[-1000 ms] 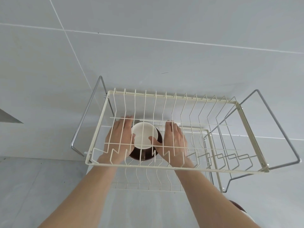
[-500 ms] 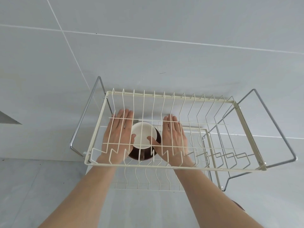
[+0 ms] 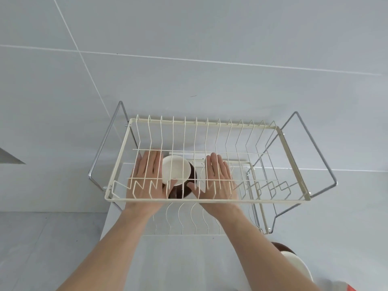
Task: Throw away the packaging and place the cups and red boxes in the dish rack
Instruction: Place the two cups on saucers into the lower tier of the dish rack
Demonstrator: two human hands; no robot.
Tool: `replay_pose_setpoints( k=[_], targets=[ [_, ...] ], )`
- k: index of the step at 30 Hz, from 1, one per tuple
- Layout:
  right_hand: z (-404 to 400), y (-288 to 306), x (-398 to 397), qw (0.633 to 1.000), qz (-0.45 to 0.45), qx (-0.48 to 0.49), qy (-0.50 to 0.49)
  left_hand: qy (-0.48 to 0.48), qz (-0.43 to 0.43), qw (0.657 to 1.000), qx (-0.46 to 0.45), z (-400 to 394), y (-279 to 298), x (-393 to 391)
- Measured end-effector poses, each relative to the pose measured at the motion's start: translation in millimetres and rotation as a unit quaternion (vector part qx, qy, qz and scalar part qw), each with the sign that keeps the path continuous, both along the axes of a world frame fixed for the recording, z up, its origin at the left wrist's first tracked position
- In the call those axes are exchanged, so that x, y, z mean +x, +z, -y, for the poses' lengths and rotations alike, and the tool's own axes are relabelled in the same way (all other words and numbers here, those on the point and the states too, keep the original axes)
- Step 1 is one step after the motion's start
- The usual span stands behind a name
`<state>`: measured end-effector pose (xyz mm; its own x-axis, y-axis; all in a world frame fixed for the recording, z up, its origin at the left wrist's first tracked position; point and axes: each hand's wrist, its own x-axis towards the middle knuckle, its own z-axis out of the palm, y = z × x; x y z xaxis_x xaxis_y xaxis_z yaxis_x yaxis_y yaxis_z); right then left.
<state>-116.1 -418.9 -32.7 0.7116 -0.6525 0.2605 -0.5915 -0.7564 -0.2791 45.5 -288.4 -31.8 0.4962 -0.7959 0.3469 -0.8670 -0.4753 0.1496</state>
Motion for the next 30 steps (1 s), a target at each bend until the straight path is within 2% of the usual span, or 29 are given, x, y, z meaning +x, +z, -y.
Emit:
replay_pose_setpoints(
  k=[2,5,10,14,24,28,30],
  targets=[
    [-5.9,1.4,-17.3,1.000,-0.017,-0.016,-0.009,0.004,-0.001,1.000,0.019,-5.3,0.9,-12.4],
    [-15.7,2.6,-39.8,0.998,-0.058,-0.004,-0.006,0.029,-0.065,0.996,0.047,-8.6,11.1,-37.4],
    [-34.1,13.9,-85.6,0.998,-0.061,0.008,0.000,0.032,-0.056,0.992,0.109,-19.7,12.4,-81.1],
    [-44.7,11.2,-125.9,0.998,-0.059,0.014,0.000,0.000,-0.040,0.995,0.094,-29.1,14.0,-119.4],
    [-43.4,-0.7,-235.2,0.995,-0.057,0.050,-0.062,-0.056,-0.089,0.990,0.095,-19.8,5.6,-207.6],
    [-36.3,-9.5,-271.9,0.987,-0.051,0.097,-0.118,-0.060,-0.161,0.979,0.106,-13.9,0.6,-238.9],
    [-32.1,-11.3,-282.9,0.975,-0.045,0.159,-0.150,-0.048,-0.212,0.971,0.104,-9.9,-0.3,-252.7]
  ],
)
